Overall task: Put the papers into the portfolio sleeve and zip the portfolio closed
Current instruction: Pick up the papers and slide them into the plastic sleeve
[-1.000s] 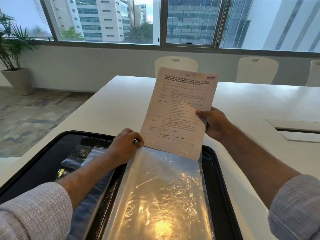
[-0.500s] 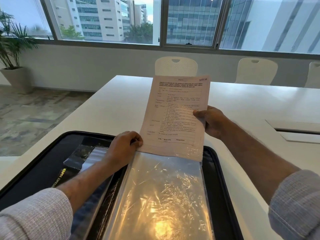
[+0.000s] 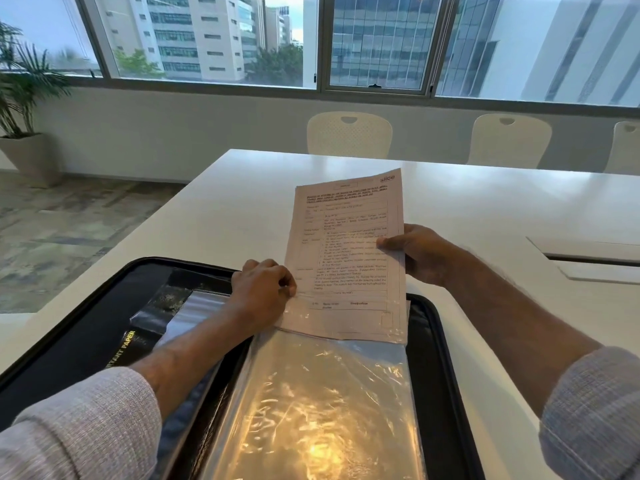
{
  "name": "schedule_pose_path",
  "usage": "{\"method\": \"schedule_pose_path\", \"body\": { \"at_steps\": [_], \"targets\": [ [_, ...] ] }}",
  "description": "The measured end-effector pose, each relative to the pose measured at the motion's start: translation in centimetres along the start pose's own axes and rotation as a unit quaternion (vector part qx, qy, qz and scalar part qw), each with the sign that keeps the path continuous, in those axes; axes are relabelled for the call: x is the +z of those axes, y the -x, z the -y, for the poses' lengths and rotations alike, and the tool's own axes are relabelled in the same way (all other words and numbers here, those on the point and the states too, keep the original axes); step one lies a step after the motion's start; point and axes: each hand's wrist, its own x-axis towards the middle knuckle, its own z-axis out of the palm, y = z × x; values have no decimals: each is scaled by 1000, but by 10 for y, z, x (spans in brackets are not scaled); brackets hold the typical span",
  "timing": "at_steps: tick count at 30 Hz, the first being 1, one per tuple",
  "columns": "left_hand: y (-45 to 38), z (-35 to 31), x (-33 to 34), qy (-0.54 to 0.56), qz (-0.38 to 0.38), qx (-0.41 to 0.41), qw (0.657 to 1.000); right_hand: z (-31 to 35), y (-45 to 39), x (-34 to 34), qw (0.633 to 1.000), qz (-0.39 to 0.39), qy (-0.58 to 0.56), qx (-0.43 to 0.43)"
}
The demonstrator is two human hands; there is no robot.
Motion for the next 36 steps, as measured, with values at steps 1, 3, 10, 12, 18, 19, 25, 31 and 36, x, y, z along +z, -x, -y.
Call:
{"method": "schedule_pose_path", "body": {
  "at_steps": [1,3,10,12,18,19,25,31,36],
  "targets": [
    [1,-3,0,5,7,9,1000,-2,1,-1,1000,0,3,-1],
    [3,-13,1,28,37,44,998,-6,2,-2,1000,-4,5,-4],
    [1,-70,2,139,99,113,979,-13,4,-1,1000,-14,-9,-3],
    [-2,-78,4,151,70,103,981,-15,3,-3,1000,-20,-8,-3],
    [-8,-83,12,192,-17,61,979,-26,9,-13,999,13,22,34],
    [-8,-82,13,188,-16,58,980,-27,10,-14,999,17,31,42],
    [1,-90,15,247,180,111,946,-27,3,-9,998,-48,28,5],
    [-3,-108,25,247,142,113,952,-25,4,-4,999,-45,21,2],
    [-11,-115,28,270,56,88,957,-25,15,-4,989,89,105,53]
  ]
}}
